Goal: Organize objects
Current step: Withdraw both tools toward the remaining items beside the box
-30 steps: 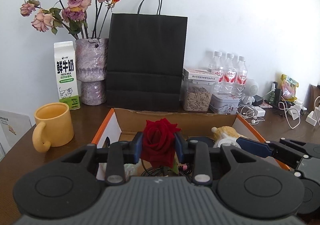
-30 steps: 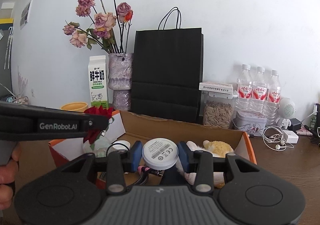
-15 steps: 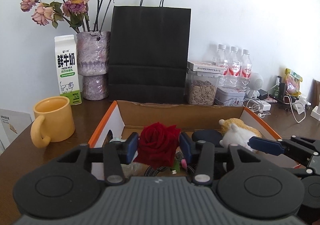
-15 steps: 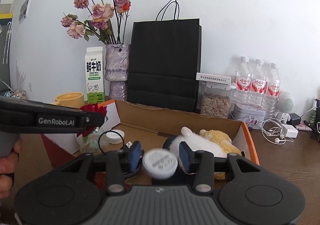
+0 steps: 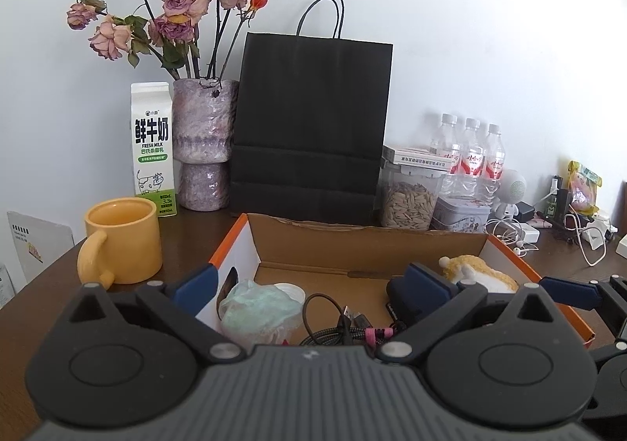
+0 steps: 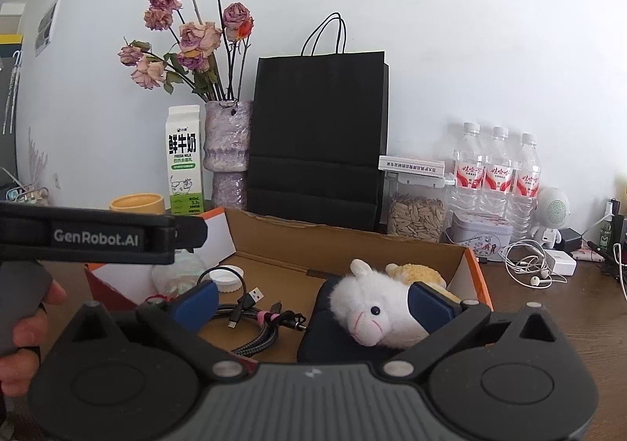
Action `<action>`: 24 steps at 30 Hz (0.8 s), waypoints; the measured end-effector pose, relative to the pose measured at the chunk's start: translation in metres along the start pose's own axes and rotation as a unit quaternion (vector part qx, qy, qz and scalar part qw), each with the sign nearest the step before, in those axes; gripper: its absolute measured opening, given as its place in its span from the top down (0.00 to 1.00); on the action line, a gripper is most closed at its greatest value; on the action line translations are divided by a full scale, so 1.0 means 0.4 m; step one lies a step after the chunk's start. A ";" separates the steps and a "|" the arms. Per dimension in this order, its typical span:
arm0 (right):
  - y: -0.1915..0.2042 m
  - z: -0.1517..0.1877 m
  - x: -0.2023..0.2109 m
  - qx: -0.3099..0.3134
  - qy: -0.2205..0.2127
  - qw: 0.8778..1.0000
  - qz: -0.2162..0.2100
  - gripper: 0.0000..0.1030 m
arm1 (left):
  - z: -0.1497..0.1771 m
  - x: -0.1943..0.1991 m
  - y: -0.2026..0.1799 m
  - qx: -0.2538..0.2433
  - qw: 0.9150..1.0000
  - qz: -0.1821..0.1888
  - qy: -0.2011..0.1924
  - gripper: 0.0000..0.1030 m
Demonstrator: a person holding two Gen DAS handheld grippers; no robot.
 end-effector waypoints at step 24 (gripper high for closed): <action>-0.011 0.004 0.102 0.001 -0.010 1.000 0.011 0.00 | 0.015 0.119 0.052 0.015 0.999 -0.018 -0.026 0.00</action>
Point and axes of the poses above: each gripper's, at about its wrist camera, not at the fingertips, and x roughly against the way its jaws point, y to its left, z to its underside, the point moved 3 cm from there along -x, roughly the way its jaws point, and after that the axes turned 10 degrees about -y, right-handed, at the moved point
